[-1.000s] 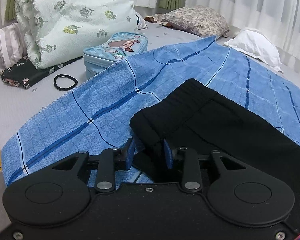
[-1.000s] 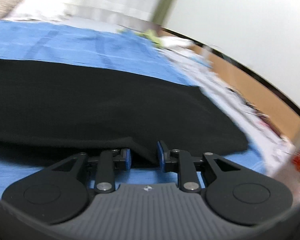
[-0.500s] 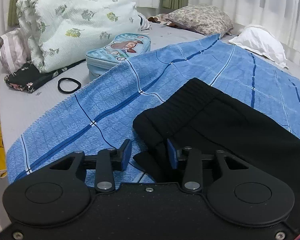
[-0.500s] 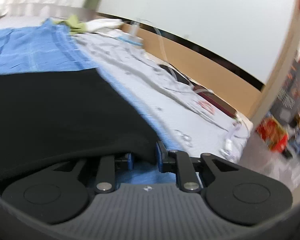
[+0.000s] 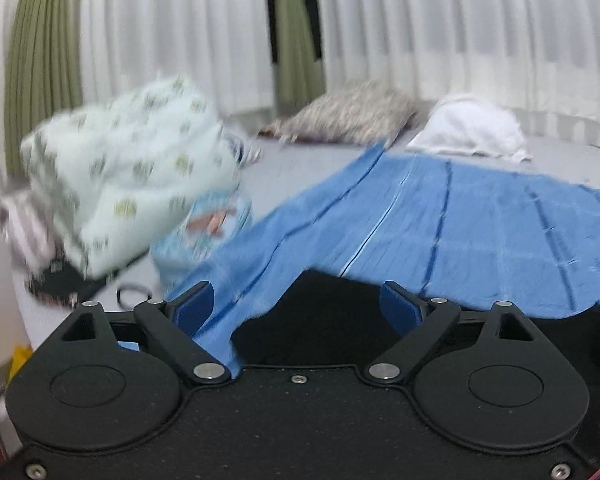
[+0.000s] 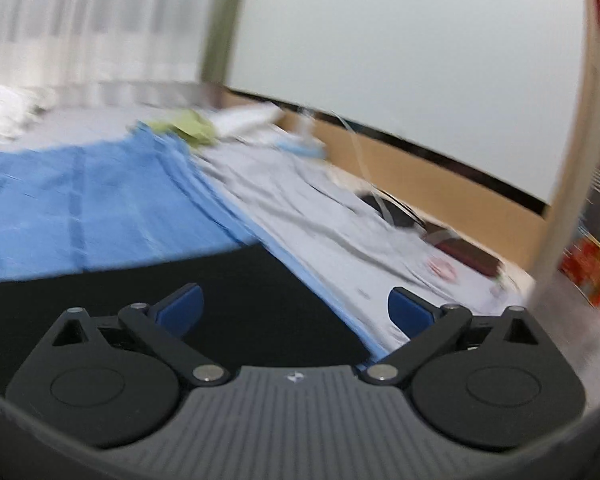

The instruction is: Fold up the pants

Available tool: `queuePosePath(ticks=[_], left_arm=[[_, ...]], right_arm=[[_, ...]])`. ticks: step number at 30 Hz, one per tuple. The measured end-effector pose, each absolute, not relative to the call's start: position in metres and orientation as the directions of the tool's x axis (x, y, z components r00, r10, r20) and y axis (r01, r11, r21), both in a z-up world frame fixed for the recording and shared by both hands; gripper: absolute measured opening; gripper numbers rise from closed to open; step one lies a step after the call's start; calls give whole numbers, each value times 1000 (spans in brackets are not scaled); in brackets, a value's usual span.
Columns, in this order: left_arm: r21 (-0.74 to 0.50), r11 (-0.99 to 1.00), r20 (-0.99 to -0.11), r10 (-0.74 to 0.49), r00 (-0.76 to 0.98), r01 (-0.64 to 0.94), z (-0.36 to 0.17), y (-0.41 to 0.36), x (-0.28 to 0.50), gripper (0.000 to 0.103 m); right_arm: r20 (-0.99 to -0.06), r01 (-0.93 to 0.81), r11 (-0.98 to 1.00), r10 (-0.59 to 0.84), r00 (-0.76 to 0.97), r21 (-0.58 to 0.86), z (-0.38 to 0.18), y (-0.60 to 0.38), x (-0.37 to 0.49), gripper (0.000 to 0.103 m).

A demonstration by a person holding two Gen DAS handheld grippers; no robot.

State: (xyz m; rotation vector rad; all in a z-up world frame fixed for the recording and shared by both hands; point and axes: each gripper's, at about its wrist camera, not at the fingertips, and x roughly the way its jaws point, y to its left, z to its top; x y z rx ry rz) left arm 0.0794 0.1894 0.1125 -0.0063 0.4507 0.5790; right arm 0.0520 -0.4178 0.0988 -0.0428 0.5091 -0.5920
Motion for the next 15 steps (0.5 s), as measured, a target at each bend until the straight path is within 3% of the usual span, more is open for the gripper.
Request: queuePosePath(ticks=[3, 6, 10, 15], left_arm=[[80, 881, -420, 455, 785, -467, 123, 170, 80, 90], [21, 924, -466, 347, 814, -382, 117, 148, 83, 90], [9, 966, -514, 224, 828, -257, 95, 110, 88, 77], [-5, 996, -543, 71, 836, -88, 61, 70, 81, 68]], right_arm=[[-449, 408, 909, -400, 799, -85, 109, -387, 62, 103], [-486, 219, 973, -154, 860, 79, 105, -354, 83, 103], [-514, 9, 964, 134, 847, 266, 95, -300, 128, 103], [-530, -230, 921, 372, 762, 315, 83, -205, 180, 98]])
